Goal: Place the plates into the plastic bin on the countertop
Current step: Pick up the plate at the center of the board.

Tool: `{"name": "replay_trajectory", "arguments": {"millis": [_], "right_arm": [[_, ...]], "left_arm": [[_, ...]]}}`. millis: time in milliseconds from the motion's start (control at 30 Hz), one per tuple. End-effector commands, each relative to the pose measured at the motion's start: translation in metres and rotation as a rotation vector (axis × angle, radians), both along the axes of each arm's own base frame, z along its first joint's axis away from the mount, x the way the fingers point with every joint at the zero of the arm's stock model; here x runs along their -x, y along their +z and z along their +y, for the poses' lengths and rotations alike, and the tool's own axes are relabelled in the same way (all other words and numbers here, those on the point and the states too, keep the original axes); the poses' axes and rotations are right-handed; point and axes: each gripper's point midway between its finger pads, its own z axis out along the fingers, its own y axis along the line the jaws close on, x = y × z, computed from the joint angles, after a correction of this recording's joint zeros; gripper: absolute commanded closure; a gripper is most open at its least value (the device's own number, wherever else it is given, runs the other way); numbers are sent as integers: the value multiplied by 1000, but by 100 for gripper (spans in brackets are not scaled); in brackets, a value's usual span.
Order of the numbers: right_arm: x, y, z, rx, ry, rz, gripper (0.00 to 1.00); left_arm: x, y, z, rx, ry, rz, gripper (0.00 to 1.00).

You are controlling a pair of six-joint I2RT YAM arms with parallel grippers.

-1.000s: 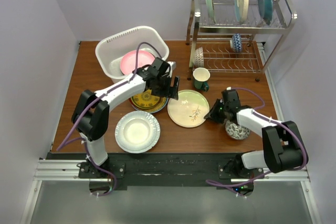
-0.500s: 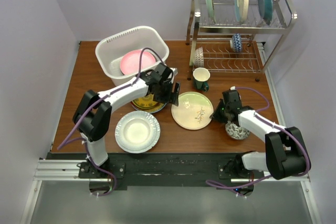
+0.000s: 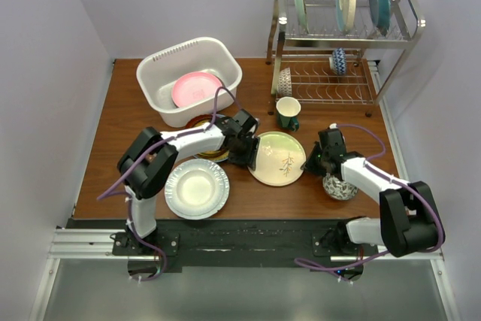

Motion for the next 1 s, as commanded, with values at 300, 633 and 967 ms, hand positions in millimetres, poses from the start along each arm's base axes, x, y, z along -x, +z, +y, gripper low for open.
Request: {"name": "replay_trajectory", "arguments": {"millis": [300, 633, 967], "right_arm": [[14, -21, -12, 76, 16, 82, 94], [15, -22, -8, 61, 33, 90, 92], [10, -14, 12, -31, 107, 67, 65]], "left_arm": [[-9, -18, -18, 106, 227, 17, 71], [0, -24, -17, 110, 273, 49, 100], [-8, 20, -6, 122, 315, -36, 100]]}}
